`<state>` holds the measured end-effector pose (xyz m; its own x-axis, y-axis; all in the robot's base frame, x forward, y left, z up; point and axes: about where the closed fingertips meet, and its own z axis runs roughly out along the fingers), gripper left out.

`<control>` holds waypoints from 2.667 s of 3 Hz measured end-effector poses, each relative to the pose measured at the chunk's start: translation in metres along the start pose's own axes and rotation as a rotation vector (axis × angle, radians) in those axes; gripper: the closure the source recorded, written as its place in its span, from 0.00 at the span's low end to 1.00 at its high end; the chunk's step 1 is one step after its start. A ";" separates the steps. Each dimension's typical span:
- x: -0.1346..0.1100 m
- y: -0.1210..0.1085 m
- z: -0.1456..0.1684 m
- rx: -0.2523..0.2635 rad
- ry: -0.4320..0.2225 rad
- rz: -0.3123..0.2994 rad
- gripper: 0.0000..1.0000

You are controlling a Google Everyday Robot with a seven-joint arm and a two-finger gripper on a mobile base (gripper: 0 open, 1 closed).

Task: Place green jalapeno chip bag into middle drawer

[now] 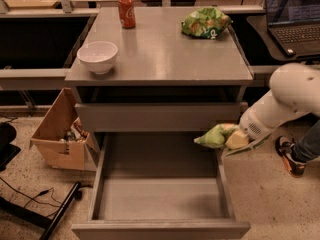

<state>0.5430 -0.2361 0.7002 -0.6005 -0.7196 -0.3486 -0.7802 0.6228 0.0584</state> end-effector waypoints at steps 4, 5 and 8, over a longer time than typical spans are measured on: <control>-0.013 0.072 0.246 -0.277 -0.096 0.041 0.83; -0.013 0.072 0.246 -0.277 -0.096 0.041 0.60; -0.013 0.073 0.246 -0.278 -0.098 0.040 0.00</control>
Offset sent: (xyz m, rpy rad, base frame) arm 0.0048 0.1454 -0.2637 0.2696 0.1706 0.0610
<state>0.5373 -0.1059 0.4790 -0.6227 -0.6547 -0.4285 -0.7823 0.5323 0.3236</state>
